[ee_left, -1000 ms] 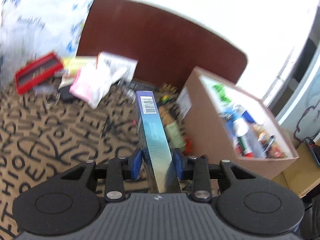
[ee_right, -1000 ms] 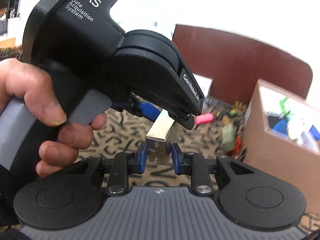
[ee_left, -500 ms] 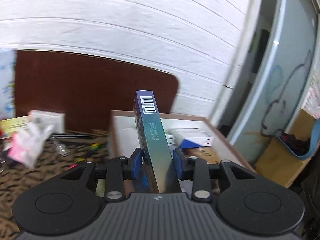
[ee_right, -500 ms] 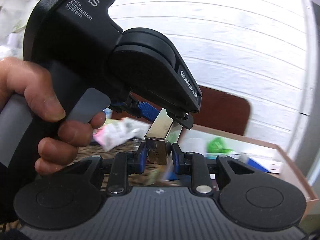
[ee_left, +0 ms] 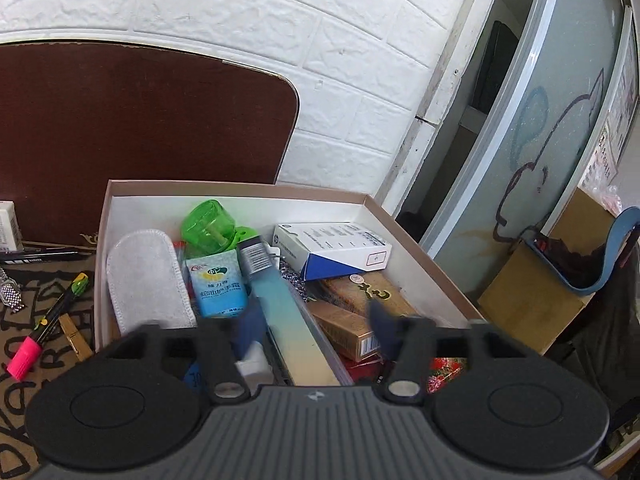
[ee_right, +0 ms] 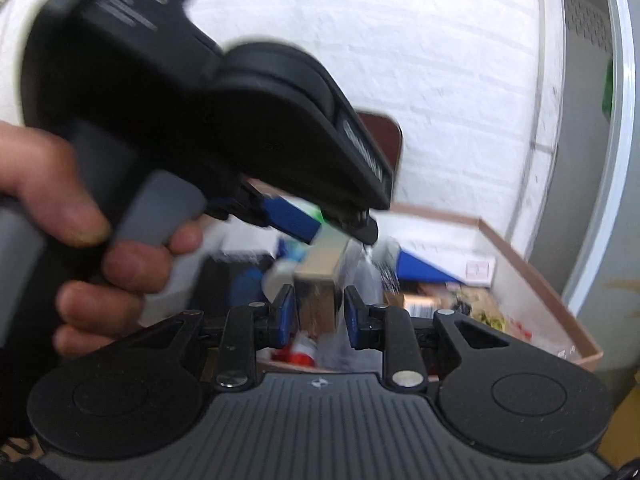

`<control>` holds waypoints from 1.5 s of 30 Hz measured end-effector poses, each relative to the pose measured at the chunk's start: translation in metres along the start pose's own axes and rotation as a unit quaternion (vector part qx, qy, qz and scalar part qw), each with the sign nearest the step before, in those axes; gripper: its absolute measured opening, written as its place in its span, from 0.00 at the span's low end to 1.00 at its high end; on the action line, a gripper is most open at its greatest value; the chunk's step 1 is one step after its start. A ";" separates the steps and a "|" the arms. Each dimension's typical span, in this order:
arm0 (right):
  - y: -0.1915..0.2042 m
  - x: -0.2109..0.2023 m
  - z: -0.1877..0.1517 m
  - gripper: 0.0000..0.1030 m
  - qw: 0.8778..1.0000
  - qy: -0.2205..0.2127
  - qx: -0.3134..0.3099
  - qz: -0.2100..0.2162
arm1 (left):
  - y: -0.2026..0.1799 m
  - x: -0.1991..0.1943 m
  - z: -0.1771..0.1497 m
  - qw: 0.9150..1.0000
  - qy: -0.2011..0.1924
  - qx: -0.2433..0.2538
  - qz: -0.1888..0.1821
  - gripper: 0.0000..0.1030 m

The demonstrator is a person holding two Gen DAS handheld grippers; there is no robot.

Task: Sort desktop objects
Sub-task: 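Carry the teal box into the cardboard box and open the left gripper, then withdraw the left gripper and move it toward the pink-capped highlighter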

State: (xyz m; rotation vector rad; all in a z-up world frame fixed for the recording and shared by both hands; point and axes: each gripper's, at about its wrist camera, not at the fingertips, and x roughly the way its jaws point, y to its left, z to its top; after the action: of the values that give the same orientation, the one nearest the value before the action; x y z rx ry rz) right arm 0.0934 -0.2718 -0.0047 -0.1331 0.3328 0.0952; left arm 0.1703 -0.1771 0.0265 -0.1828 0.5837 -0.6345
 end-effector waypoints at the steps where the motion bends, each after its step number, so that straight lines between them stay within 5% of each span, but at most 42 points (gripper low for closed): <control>1: -0.002 0.000 -0.001 0.52 1.000 -0.006 0.005 -0.002 | 0.001 -0.005 -0.001 1.000 -0.015 0.000 0.001 0.85; 5: -0.004 0.005 -0.002 0.63 1.000 -0.010 0.001 -0.009 | 0.000 -0.021 -0.002 0.999 -0.047 0.015 0.009 0.90; 9: 0.005 0.002 -0.005 0.86 1.000 -0.011 0.000 -0.008 | 0.002 -0.025 -0.005 0.999 -0.044 0.015 0.014 0.93; 30: 0.059 -0.054 0.011 0.89 0.997 -0.032 -0.056 0.034 | 0.019 -0.102 -0.029 0.996 -0.077 -0.015 0.050 0.93; 45: 0.159 -0.054 0.004 0.89 0.977 -0.025 -0.162 0.138 | 0.114 -0.187 -0.091 0.976 -0.100 -0.127 0.148 0.93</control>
State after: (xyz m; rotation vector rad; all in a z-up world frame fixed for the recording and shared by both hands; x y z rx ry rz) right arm 0.0254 -0.1185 -0.0012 -0.4078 0.2819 0.4292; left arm 0.0546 0.0274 -0.0015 -0.3873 0.4843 -0.2470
